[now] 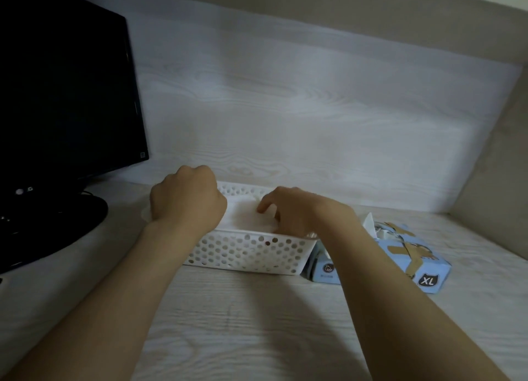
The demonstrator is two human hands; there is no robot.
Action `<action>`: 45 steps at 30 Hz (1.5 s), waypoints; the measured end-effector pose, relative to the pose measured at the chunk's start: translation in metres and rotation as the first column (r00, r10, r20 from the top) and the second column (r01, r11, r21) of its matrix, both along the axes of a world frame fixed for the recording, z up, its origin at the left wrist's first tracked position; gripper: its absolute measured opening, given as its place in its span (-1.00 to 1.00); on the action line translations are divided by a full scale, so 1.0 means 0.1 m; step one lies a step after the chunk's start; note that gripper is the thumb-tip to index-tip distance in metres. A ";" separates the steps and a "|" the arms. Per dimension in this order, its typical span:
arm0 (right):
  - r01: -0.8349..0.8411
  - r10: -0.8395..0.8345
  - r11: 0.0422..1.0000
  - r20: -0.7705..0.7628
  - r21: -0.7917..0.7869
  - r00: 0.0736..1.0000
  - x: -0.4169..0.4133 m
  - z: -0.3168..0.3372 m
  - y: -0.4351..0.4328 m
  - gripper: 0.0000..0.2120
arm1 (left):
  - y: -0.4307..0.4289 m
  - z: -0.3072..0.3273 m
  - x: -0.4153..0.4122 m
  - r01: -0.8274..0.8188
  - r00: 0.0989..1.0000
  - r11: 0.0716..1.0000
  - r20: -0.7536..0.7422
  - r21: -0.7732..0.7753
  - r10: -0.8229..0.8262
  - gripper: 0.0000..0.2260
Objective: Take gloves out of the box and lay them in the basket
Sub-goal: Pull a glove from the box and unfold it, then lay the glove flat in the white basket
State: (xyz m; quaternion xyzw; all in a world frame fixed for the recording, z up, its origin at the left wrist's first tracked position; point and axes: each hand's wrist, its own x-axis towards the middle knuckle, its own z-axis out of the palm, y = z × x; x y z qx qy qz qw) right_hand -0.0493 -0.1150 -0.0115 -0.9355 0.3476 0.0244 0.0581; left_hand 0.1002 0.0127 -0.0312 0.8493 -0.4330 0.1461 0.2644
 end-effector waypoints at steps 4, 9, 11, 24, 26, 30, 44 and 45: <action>-0.023 0.028 0.999 0.228 -0.026 0.973 -0.22 0.01 0.02 -0.46 | -0.01 -0.01 -0.16 0.042 0.995 0.992 0.092 -0.123 -0.031 -0.82; -0.048 0.134 0.984 0.537 -0.171 0.833 -0.48 -0.11 0.04 -0.80 | -0.09 -0.14 -0.36 0.342 0.928 0.908 0.241 -0.241 -0.285 -0.77; 0.020 0.108 0.982 0.648 -0.187 0.754 -0.62 -0.17 0.01 -0.88 | -0.13 -0.21 -0.46 0.409 0.901 0.871 0.274 -0.271 -0.338 -0.72; 0.108 -0.152 0.988 0.635 0.109 0.757 -1.24 -0.37 -0.02 -0.80 | -0.24 -0.47 -0.83 0.589 0.800 0.772 0.309 -0.238 -0.515 -0.80; 0.077 -0.148 0.987 0.599 0.143 0.787 -1.29 -0.38 -0.03 -0.80 | -0.25 -0.49 -0.83 0.584 0.804 0.777 0.297 -0.236 -0.515 -0.78; 0.057 -0.119 0.991 0.578 0.124 0.807 -1.28 -0.42 -0.05 -0.86 | -0.24 -0.51 -0.84 0.588 0.803 0.774 0.285 -0.235 -0.524 -0.76; 0.323 0.035 0.946 0.999 -0.042 0.029 -1.19 -0.38 -0.05 -0.88 | -0.26 -0.48 -0.87 0.583 0.811 0.769 0.253 -0.262 -0.528 -0.77; 0.351 0.078 0.934 0.996 -0.063 -0.031 -1.18 -0.36 0.00 -0.90 | -0.25 -0.48 -0.87 0.583 0.811 0.766 0.255 -0.271 -0.527 -0.79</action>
